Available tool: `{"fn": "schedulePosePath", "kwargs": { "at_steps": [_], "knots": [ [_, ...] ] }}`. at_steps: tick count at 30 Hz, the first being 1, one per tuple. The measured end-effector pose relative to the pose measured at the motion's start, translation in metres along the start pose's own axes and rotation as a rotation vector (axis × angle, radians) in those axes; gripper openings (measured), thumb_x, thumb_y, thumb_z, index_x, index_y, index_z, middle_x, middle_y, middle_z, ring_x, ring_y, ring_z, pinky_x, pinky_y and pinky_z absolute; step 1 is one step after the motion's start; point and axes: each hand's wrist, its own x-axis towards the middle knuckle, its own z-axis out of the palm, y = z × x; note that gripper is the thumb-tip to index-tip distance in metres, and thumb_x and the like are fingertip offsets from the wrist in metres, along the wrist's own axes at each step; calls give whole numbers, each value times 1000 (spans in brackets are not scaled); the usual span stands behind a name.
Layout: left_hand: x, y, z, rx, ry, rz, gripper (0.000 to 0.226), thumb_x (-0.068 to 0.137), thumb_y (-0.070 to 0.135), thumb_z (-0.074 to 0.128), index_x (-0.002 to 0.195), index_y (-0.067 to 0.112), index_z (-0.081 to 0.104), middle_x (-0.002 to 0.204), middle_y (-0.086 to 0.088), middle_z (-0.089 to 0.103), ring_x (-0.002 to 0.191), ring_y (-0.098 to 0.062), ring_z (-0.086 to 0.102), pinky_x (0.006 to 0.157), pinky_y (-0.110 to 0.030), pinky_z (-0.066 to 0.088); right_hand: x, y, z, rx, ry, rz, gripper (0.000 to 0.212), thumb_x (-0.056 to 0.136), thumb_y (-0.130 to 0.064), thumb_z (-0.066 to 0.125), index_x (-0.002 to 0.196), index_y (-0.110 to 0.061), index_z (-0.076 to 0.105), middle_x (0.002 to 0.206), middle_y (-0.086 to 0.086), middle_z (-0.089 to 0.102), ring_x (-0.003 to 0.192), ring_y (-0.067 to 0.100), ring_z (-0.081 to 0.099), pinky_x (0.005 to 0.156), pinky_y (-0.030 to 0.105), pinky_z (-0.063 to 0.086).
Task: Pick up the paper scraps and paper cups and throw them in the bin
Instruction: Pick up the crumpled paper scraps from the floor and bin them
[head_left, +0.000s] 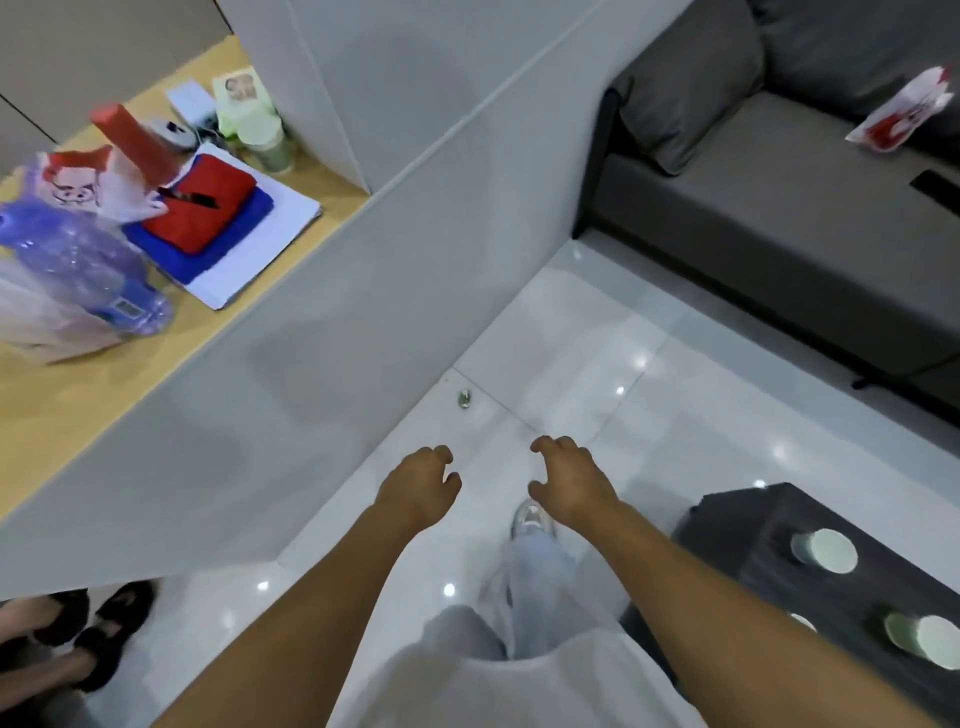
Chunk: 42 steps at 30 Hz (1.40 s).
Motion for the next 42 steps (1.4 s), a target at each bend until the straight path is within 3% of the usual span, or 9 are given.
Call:
{"fn": "schedulePosePath", "kwargs": {
  "at_steps": [9, 19, 26, 34, 42],
  "knots": [
    [140, 23, -44, -50, -41, -26, 35, 95, 28, 48, 126, 13, 52, 123, -9, 57, 113, -24, 54, 92, -32, 42, 137, -3, -68, 20, -41, 60, 53, 91, -19, 54, 141, -18, 37, 136, 9, 42, 120, 30, 42, 87, 36, 47],
    [284, -19, -48, 26, -146, -19, 35, 95, 27, 48, 127, 13, 51, 123, -9, 56, 116, -24, 52, 94, -31, 40, 285, -7, -55, 119, -47, 180, 54, 91, -20, 55, 142, -19, 36, 138, 8, 41, 122, 28, 41, 91, 39, 47],
    [407, -67, 25, 36, -147, -84, 33, 93, 27, 50, 125, 16, 52, 118, -8, 57, 112, -23, 53, 93, -30, 40, 409, 29, 33, 161, -84, 134, 57, 91, -20, 55, 144, -18, 33, 144, 7, 36, 127, 27, 37, 99, 39, 45],
    [522, -136, 155, -26, -114, -109, 31, 92, 21, 55, 121, 11, 56, 115, -11, 60, 104, -26, 57, 91, -32, 41, 531, 86, 180, 119, -122, 15, 61, 90, -18, 56, 145, -16, 29, 142, 7, 35, 125, 28, 35, 96, 39, 45],
    [591, -224, 264, -55, -105, -144, 34, 91, 21, 58, 124, 12, 56, 124, -6, 59, 93, -10, 50, 87, -21, 35, 659, 105, 328, 99, -102, -70, 69, 84, -11, 62, 144, -15, 28, 146, 12, 29, 128, 32, 33, 92, 40, 47]
  ]
}}
